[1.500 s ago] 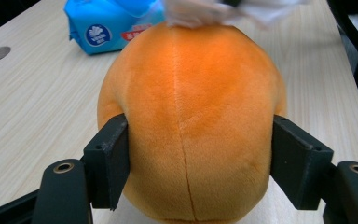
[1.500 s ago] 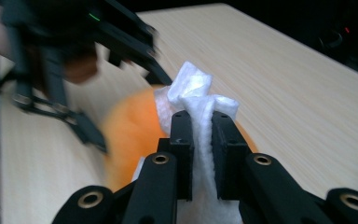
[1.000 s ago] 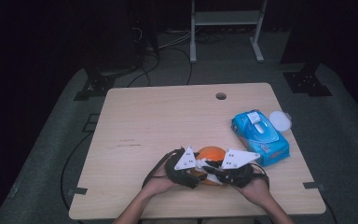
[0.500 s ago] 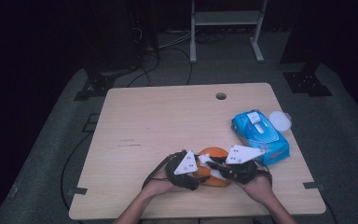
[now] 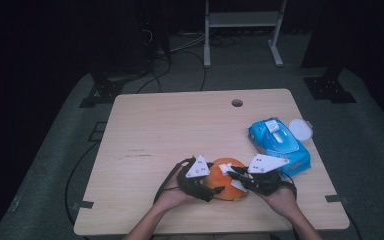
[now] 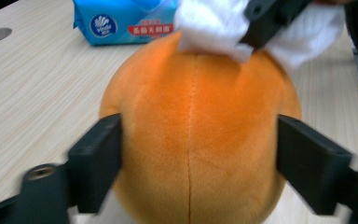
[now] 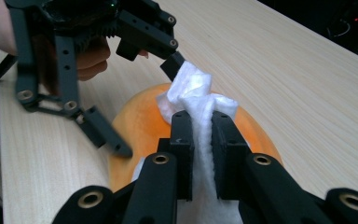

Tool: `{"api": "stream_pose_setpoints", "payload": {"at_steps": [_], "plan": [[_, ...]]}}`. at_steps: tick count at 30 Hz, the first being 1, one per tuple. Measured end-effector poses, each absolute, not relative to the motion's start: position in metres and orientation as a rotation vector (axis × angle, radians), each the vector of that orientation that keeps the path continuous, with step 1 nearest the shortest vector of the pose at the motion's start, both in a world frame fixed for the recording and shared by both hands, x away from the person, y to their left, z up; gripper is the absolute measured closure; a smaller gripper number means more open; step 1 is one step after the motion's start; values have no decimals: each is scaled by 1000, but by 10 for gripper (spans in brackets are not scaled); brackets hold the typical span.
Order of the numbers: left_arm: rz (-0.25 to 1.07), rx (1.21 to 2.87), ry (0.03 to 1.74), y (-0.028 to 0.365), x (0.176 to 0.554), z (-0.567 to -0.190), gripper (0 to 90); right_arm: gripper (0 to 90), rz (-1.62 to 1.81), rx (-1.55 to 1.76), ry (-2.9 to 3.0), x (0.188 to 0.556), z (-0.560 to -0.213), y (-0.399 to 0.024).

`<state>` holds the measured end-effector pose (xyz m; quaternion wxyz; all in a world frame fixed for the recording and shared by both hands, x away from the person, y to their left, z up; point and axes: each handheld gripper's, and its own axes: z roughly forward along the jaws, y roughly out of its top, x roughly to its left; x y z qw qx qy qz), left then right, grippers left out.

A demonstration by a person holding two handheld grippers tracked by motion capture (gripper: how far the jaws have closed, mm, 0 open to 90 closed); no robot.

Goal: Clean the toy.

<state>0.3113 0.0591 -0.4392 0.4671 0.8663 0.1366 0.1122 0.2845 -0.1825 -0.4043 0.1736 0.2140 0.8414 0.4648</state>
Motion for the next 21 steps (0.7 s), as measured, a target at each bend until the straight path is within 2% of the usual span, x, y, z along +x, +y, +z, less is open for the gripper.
{"api": "stream_pose_setpoints", "payload": {"at_steps": [4, 5, 7, 9, 11, 12, 13, 18, 21], "plan": [[240, 2112, 372, 64, 312, -440, 230, 792, 1312, 653, 2399, 292, -408, -193], [263, 2107, 369, 55, 309, -435, 121, 791, 1337, 708, 2410, 295, -410, -197], [304, 2089, 339, 47, 305, -432, 89, 790, 1342, 699, 2400, 294, -409, -195], [340, 2120, 319, 46, 305, -433, 121, 790, 1386, 679, 2402, 290, -408, -190], [333, 2125, 328, 49, 306, -435, 207, 790, 1353, 636, 2403, 288, -408, -185], [309, 2125, 348, 53, 309, -436, 207, 790, 1353, 636, 2403, 288, -408, -185], [282, 2129, 368, 61, 312, -438, 243, 790, 1341, 631, 2406, 290, -408, -186], [241, 2109, 403, 68, 316, -441, 254, 791, 1296, 690, 2392, 294, -413, -198], [248, 2081, 384, 58, 314, -433, 111, 789, 1326, 732, 2391, 295, -415, -201]]}}
